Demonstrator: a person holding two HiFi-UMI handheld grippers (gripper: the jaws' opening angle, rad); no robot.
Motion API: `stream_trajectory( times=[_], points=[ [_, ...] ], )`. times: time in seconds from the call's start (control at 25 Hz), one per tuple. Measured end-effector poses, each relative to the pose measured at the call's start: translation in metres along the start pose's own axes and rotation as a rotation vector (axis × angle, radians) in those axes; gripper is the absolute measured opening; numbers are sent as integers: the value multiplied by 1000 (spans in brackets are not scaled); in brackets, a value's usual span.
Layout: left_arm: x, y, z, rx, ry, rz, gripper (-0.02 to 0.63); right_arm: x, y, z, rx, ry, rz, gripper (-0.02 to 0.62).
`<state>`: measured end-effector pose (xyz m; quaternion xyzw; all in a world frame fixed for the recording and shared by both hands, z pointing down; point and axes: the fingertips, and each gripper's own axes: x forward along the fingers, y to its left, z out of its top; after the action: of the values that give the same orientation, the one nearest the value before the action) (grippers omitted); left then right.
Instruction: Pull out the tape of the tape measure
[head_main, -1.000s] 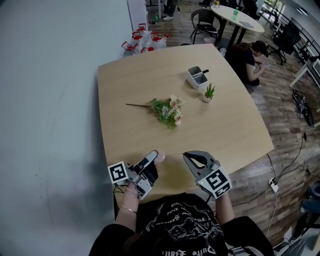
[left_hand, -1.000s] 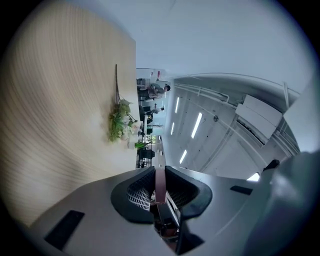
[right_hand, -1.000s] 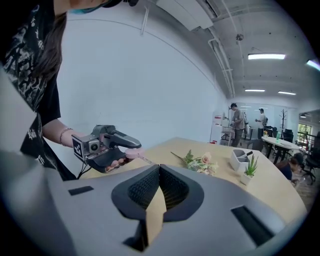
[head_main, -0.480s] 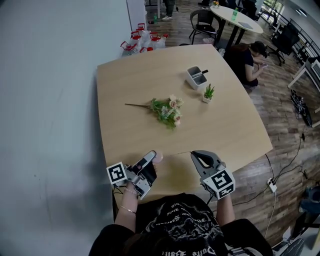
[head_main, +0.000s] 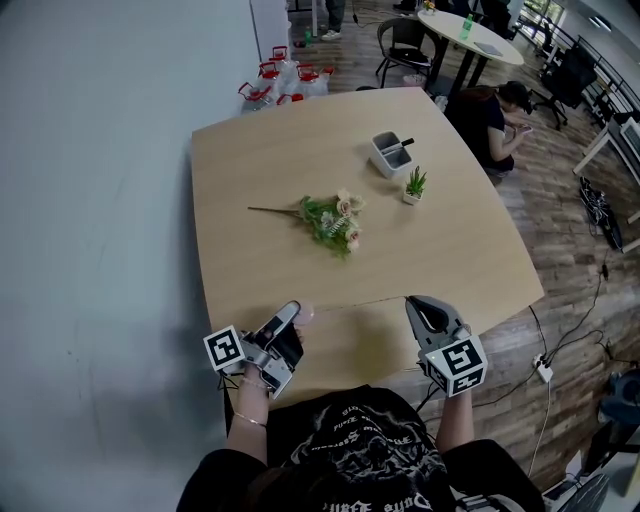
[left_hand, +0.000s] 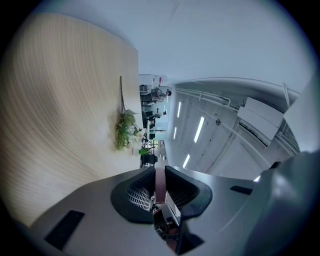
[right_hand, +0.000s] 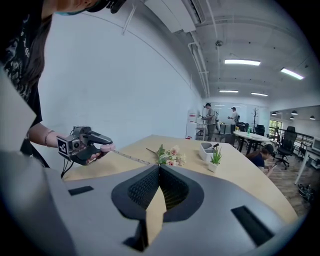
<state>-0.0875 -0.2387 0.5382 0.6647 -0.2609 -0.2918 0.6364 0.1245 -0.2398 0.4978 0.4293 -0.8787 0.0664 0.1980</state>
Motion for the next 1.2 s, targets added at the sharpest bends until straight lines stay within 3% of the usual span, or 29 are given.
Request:
stream_trajectory(
  times=[0.68,1.2],
  points=[
    [0,5,-3,5,4,26,69,-7,-16,-11,-15,26,-79,17],
    [-9,7,8,1,-45,38,69,-31,-60,-16,20,41,-242,17]
  ],
)
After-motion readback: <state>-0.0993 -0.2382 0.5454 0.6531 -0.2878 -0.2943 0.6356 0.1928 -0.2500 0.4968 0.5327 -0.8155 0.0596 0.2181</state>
